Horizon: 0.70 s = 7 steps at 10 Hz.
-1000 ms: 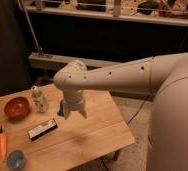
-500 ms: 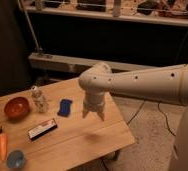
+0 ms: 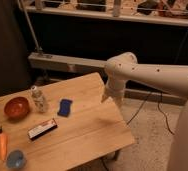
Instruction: Move the arm in a circular motion
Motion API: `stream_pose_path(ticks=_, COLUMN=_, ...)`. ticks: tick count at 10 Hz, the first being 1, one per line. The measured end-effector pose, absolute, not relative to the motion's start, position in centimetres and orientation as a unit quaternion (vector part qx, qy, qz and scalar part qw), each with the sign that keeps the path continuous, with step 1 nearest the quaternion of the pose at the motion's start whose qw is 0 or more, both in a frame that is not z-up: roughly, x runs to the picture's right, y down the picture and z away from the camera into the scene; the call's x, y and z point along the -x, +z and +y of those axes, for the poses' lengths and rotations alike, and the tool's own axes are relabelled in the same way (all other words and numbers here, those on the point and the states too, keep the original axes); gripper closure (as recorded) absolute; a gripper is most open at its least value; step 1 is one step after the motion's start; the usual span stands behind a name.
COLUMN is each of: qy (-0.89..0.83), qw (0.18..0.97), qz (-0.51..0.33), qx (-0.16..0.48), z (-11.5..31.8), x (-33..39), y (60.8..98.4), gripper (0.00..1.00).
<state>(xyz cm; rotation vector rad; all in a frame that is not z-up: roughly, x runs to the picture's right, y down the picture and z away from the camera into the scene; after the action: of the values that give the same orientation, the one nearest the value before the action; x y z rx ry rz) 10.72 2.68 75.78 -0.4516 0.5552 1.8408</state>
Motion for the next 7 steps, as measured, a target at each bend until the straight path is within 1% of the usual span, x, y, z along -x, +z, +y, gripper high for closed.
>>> stream_pose_path(ticks=1, qy=0.778, qw=0.557, qz=0.228, qx=0.181, z=0.8, x=-11.1, y=76.4, gripper=0.35)
stream_pose_path(ticks=3, qy=0.776, qw=0.581, qz=0.188, qx=0.157, z=-4.6, x=-10.4, y=77.7, gripper=0.35)
stream_pose_path(ticks=5, qy=0.765, qw=0.609, qz=0.150, qx=0.145, z=-8.9, x=-7.5, y=78.6, gripper=0.35)
stream_pose_path(ticks=6, qy=0.760, qw=0.618, qz=0.139, qx=0.146, z=-9.9, x=-6.3, y=78.8, gripper=0.35)
stream_pose_path(ticks=7, qy=0.740, qw=0.642, qz=0.117, qx=0.161, z=-11.5, x=-2.4, y=79.2, gripper=0.35)
